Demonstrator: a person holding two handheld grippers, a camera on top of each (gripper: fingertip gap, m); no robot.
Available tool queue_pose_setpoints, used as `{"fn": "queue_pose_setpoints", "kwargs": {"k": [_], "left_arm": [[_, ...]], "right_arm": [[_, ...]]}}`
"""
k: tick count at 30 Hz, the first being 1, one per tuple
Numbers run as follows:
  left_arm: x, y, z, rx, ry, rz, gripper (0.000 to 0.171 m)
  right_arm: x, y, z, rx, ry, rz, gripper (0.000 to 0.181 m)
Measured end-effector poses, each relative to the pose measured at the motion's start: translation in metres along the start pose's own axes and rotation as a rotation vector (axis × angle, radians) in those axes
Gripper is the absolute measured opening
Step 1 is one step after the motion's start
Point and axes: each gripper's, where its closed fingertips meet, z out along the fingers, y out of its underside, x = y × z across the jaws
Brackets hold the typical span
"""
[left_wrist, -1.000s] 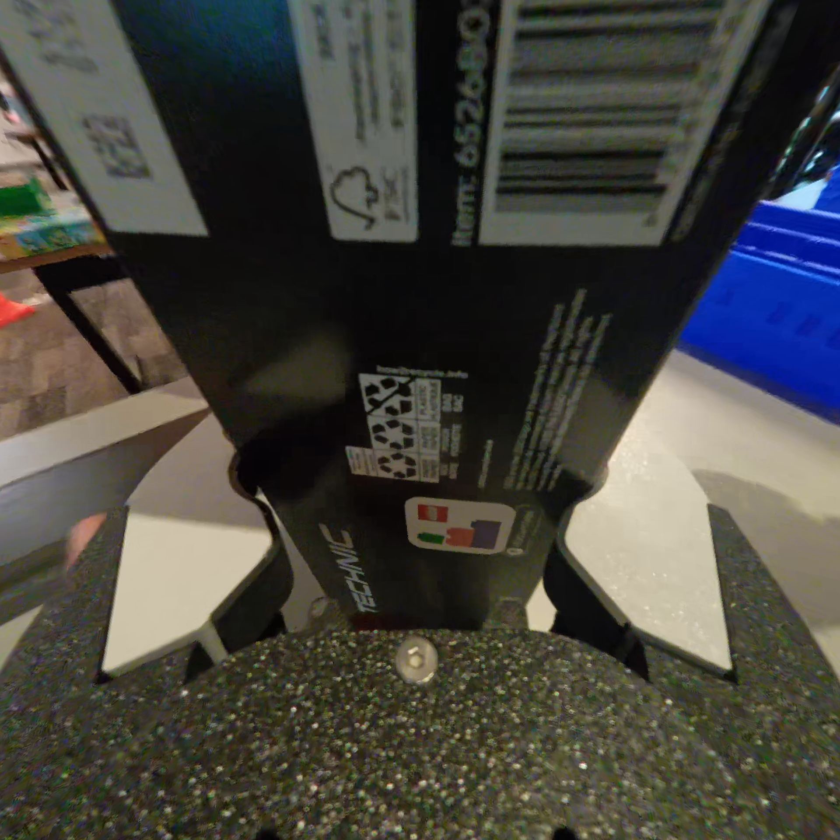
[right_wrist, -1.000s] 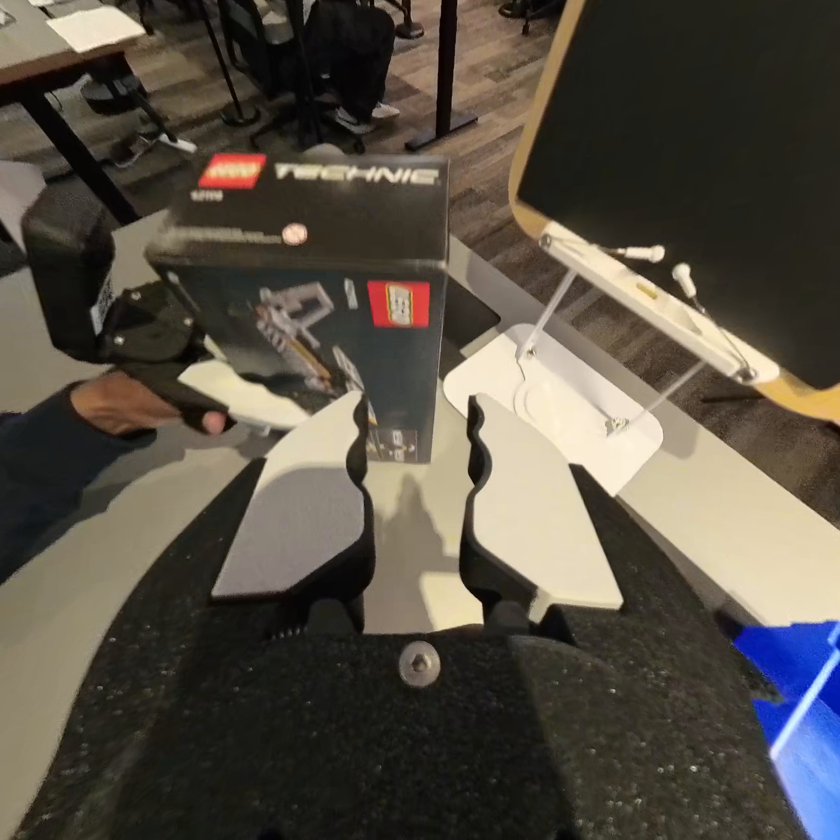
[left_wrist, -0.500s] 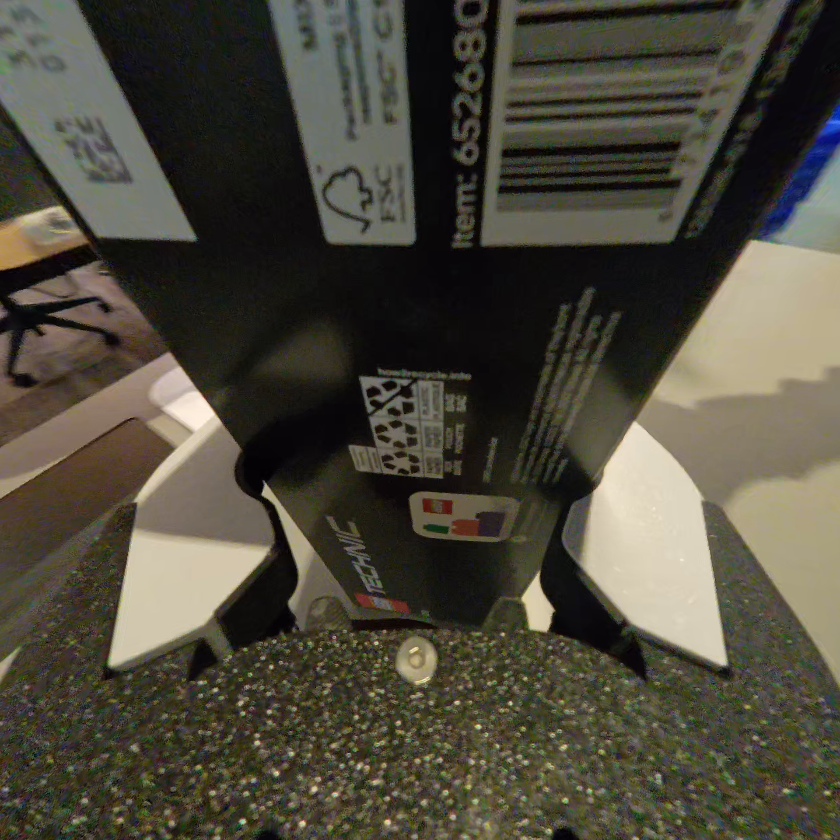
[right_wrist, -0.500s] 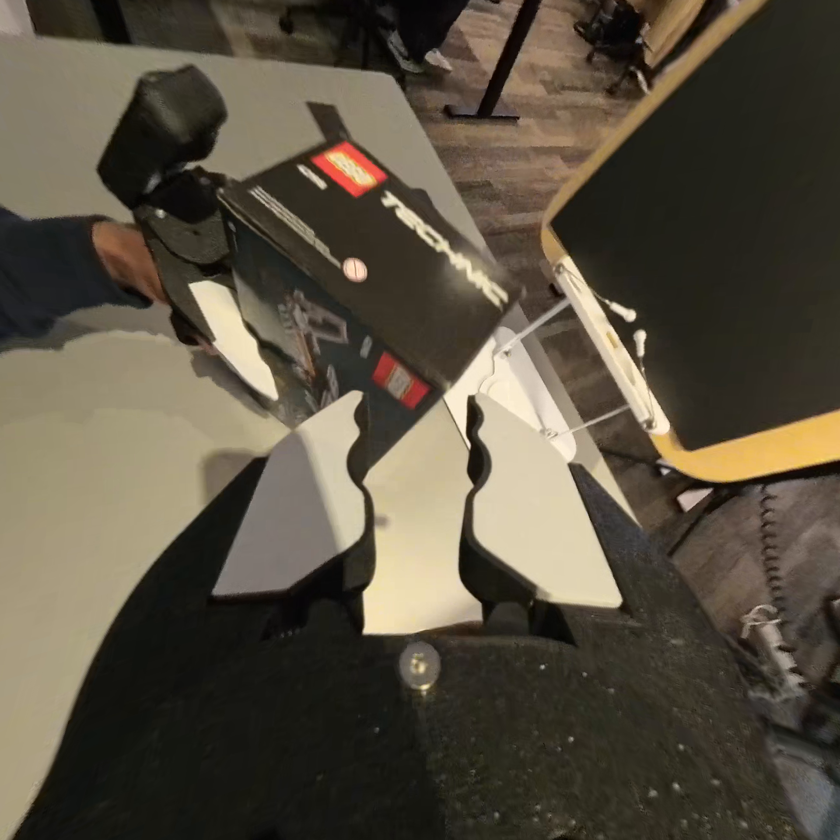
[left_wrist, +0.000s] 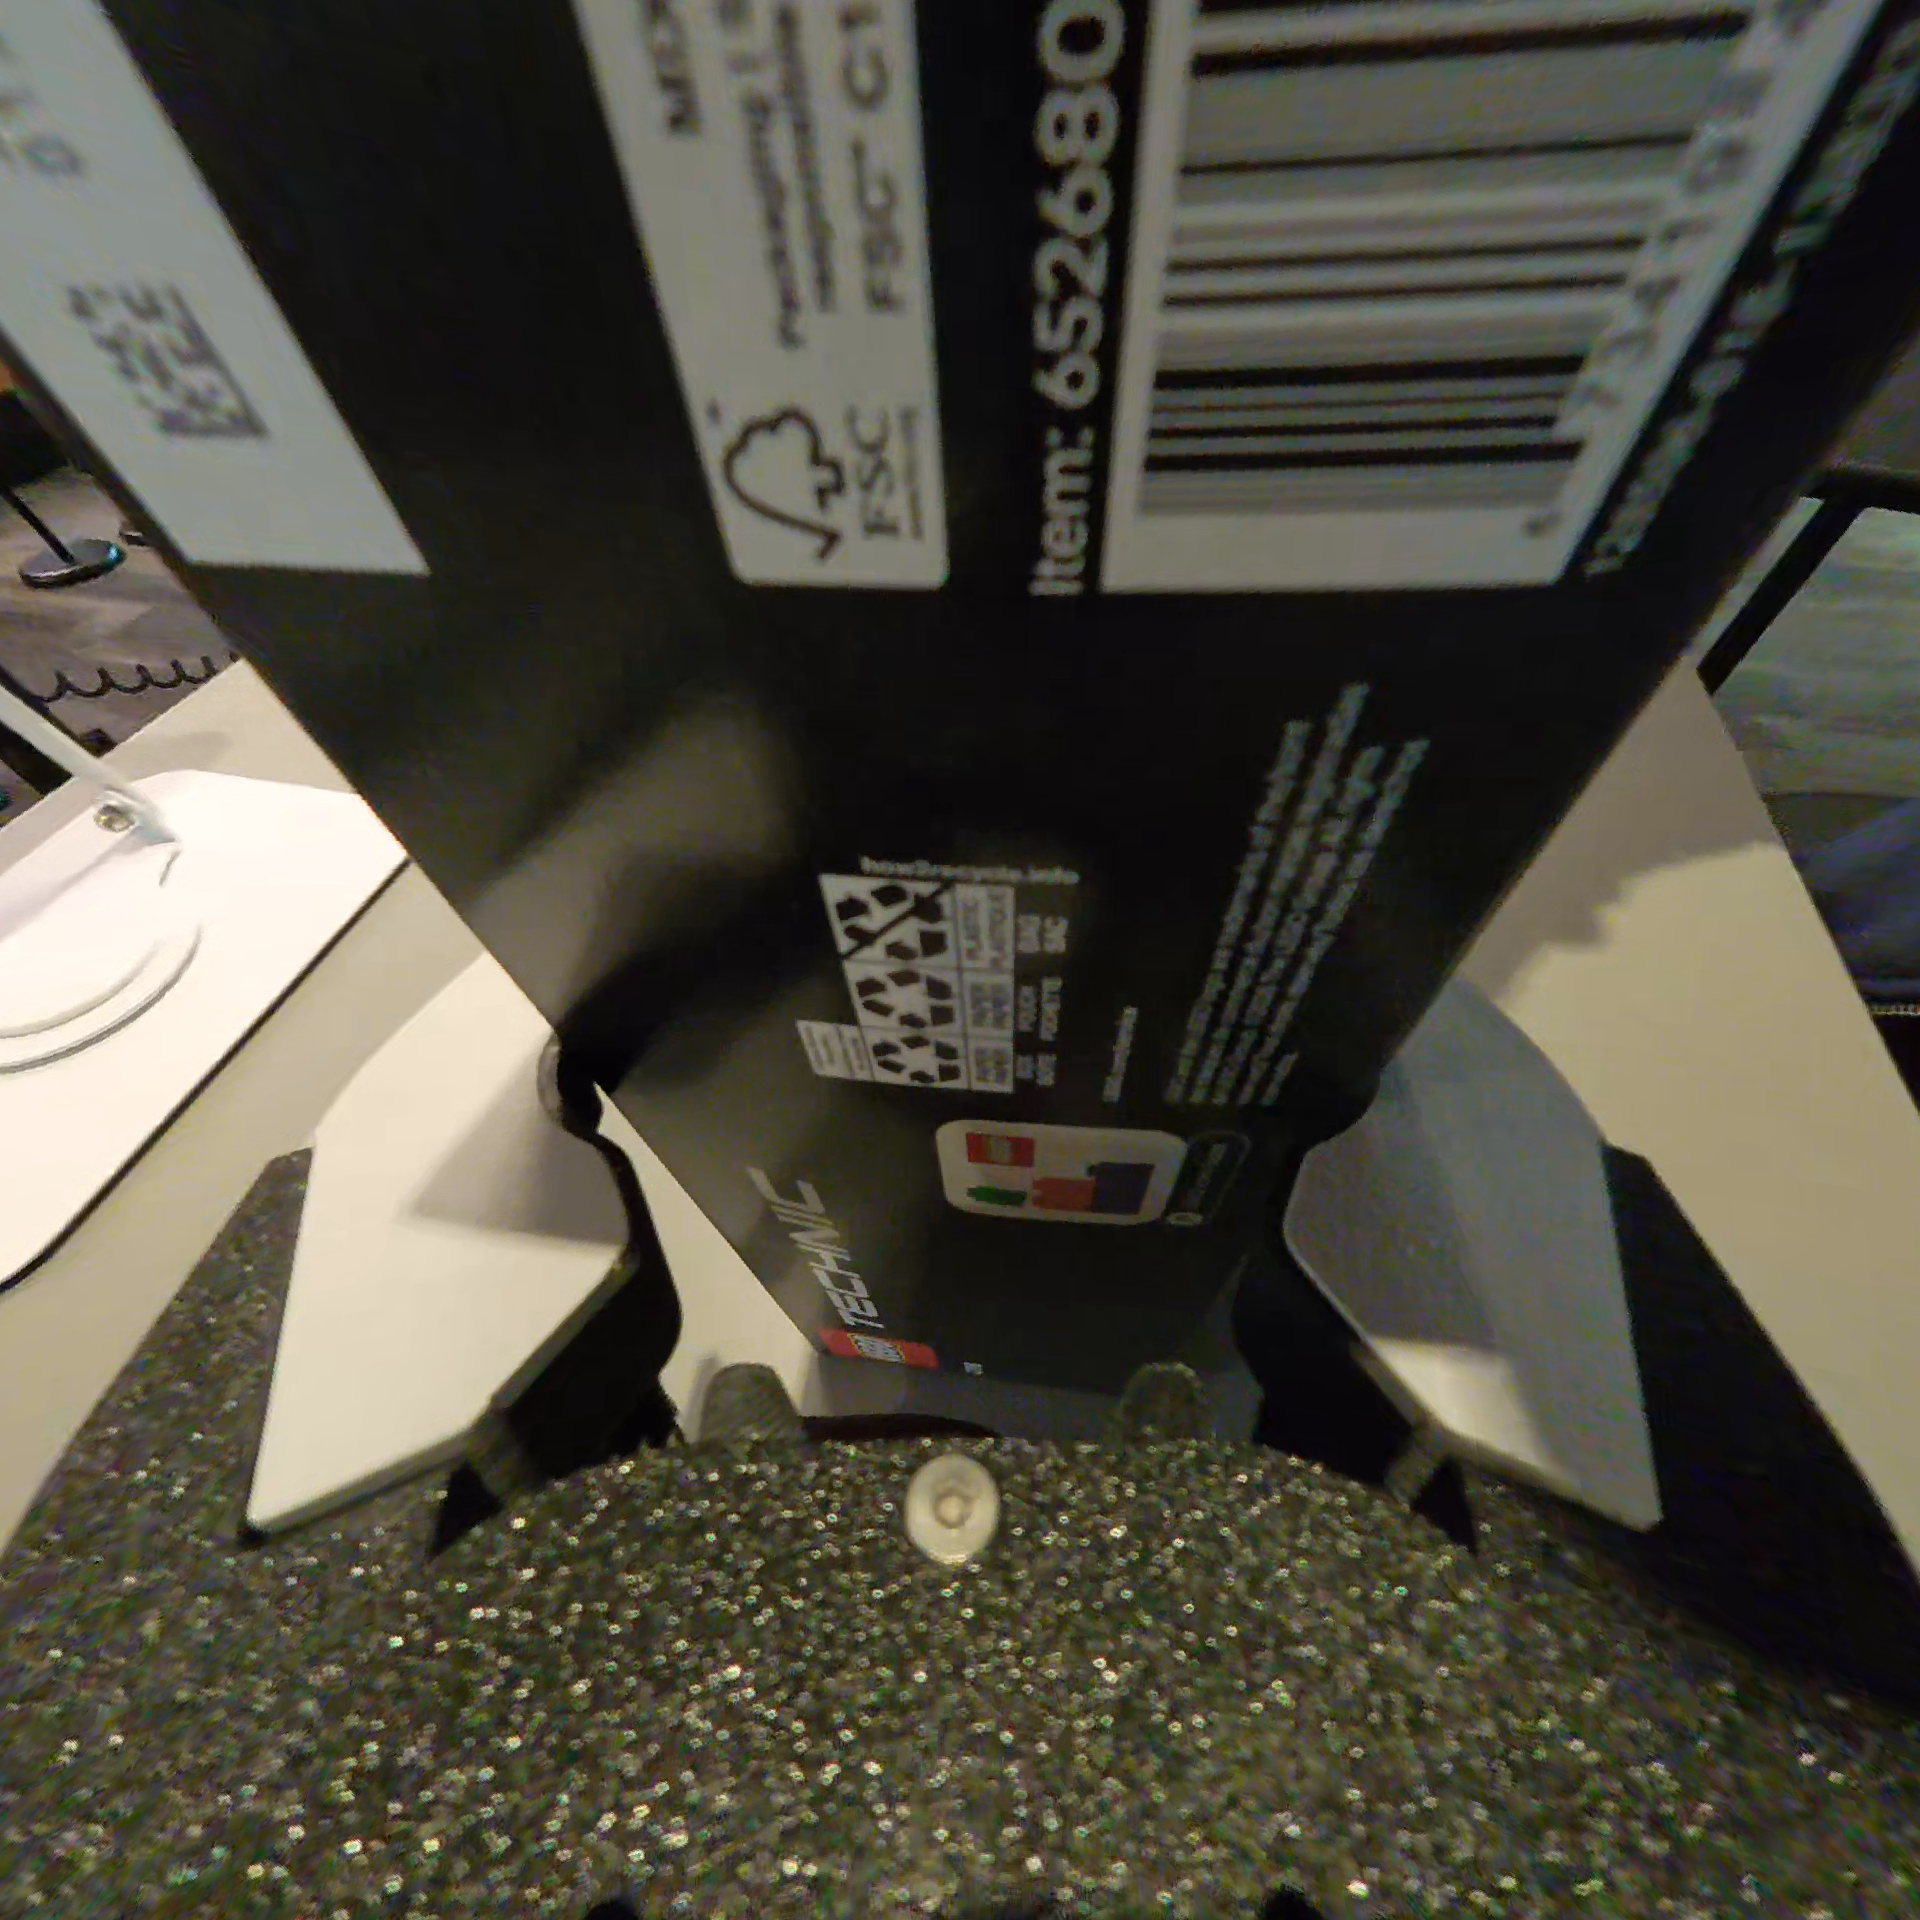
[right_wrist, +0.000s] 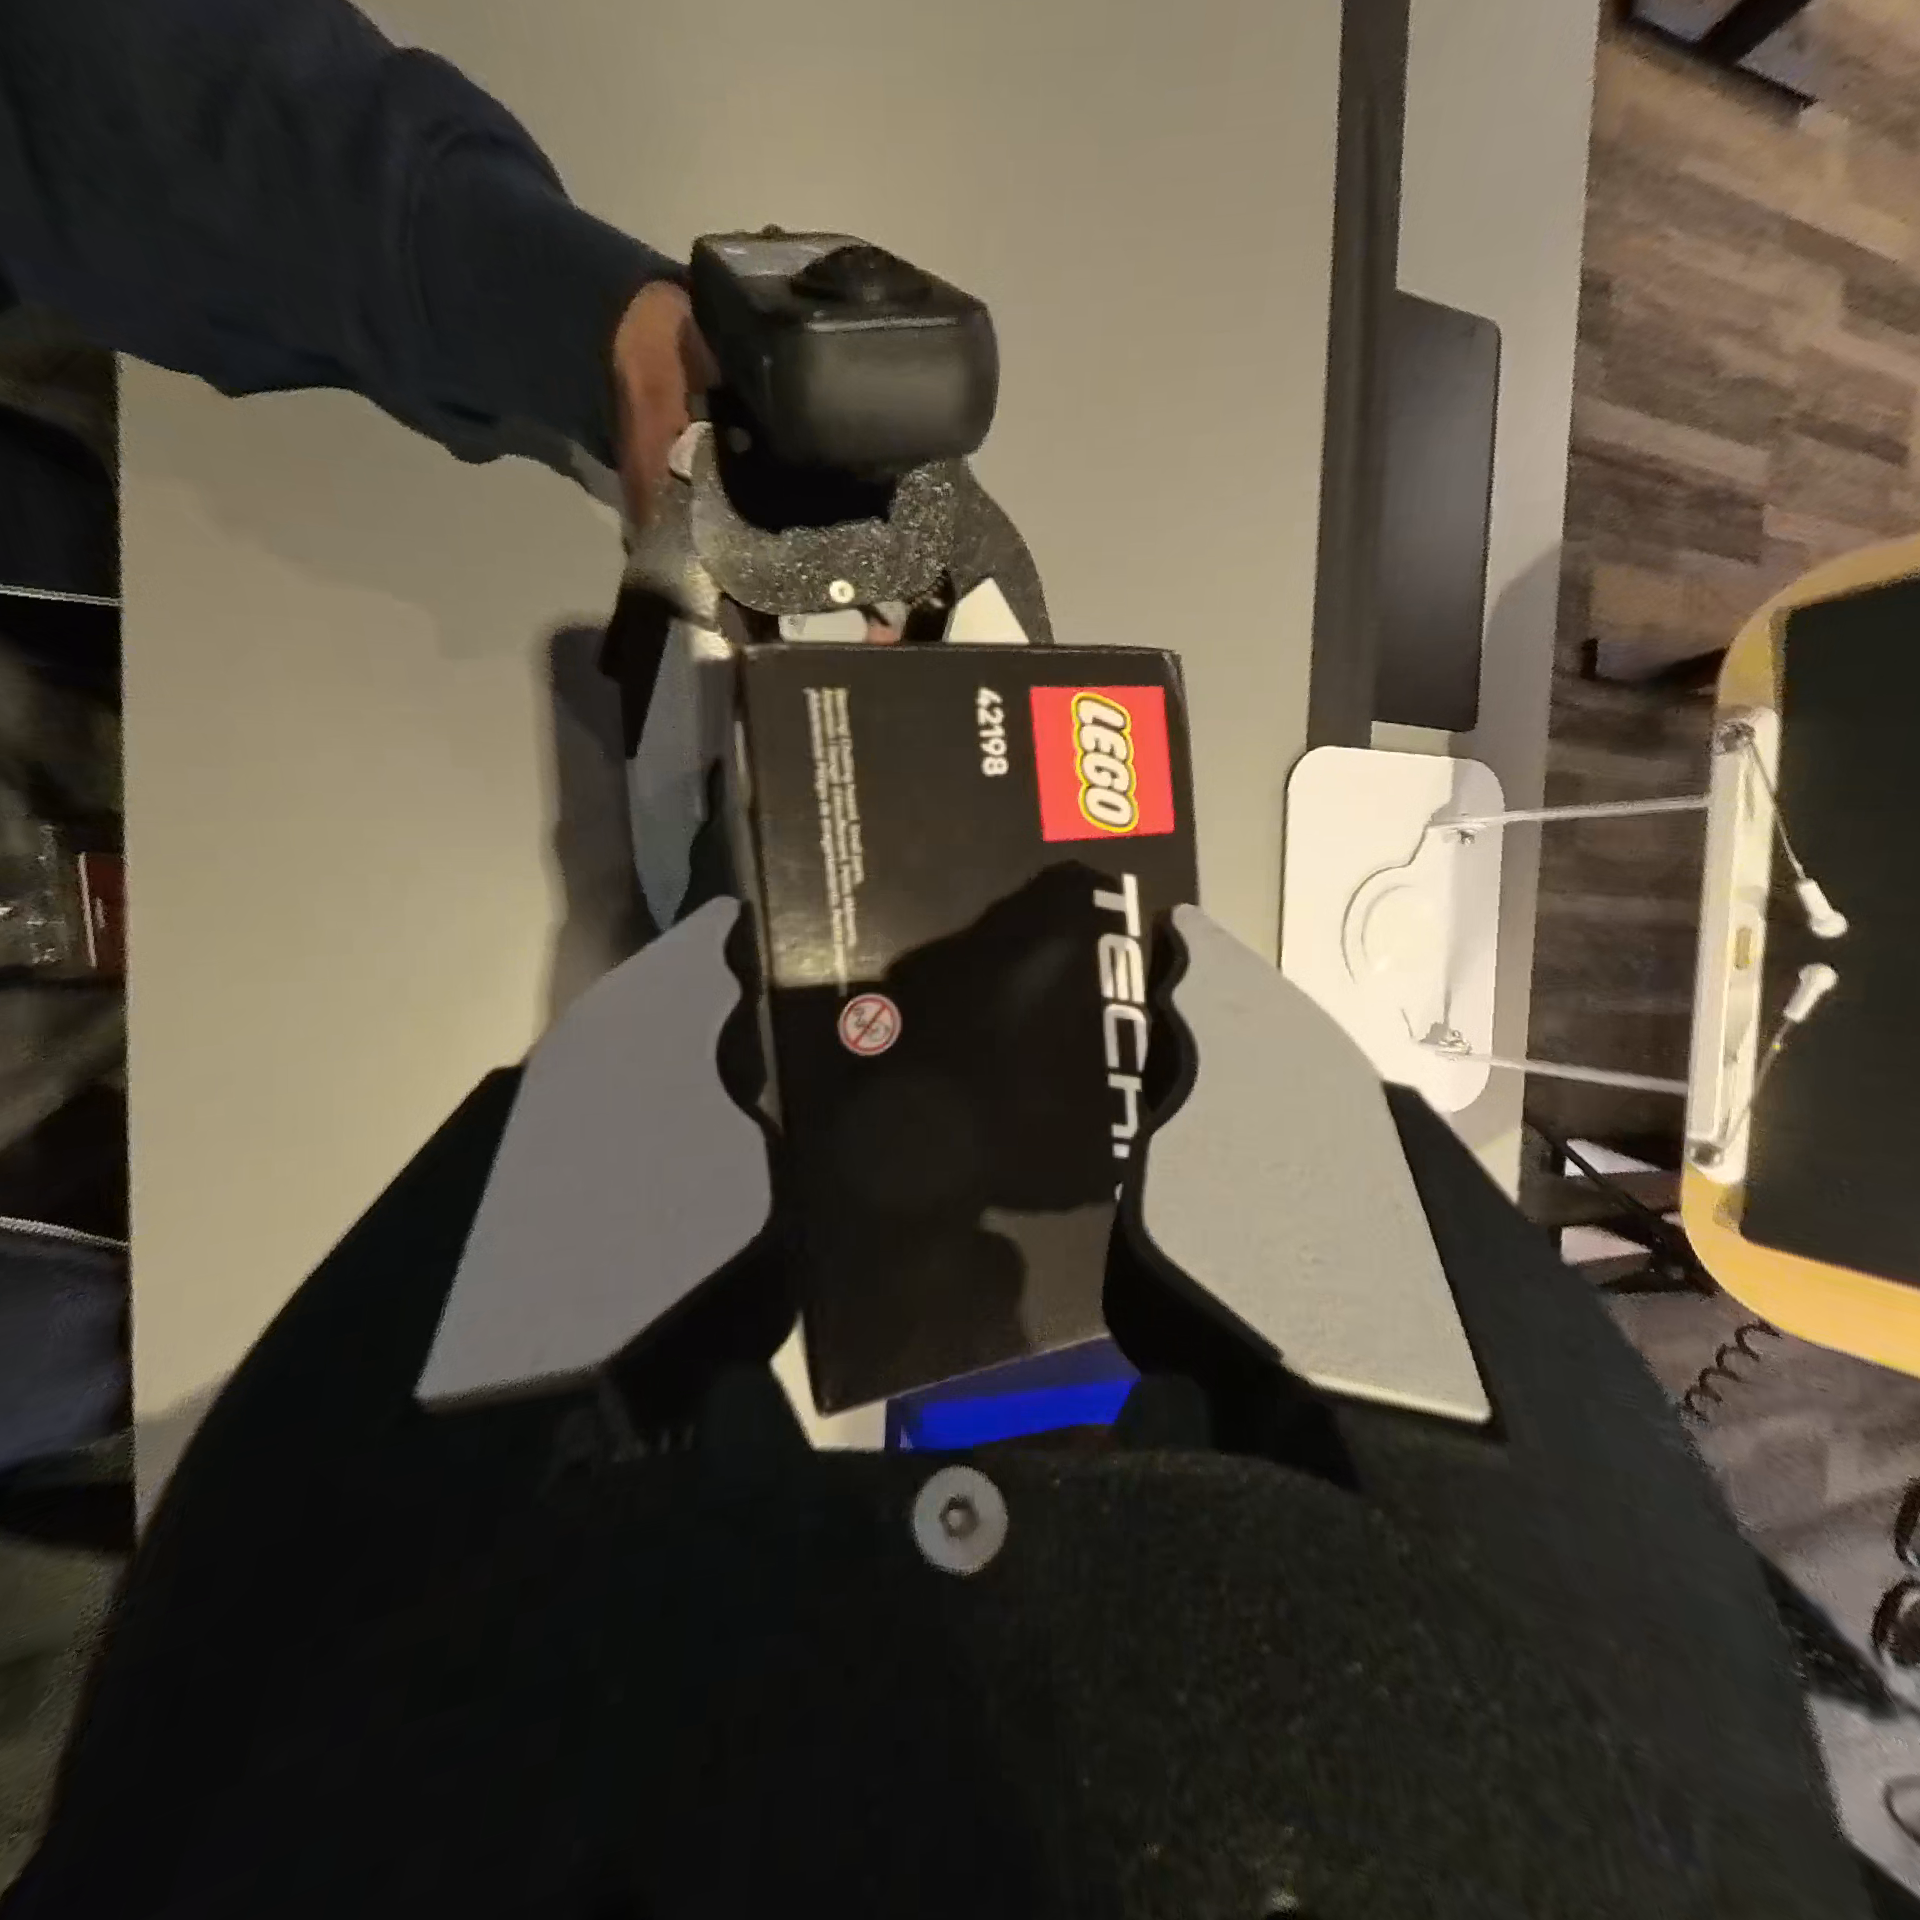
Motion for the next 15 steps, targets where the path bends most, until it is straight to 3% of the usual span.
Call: {"fn": "queue_pose_setpoints", "kwargs": {"k": [8, 15], "left_arm": [[0.0, -0.001, 0.001, 0.006, -0.002, 0.0, 0.137], [0.0, -0.001, 0.0, 0.01, -0.001, -0.001, 0.137]], "right_arm": [[0.008, -0.015, 0.001, 0.061, 0.021, 0.041, 0.072], [0.003, -0.018, 0.006, 0.028, 0.036, 0.005, 0.075]]}}
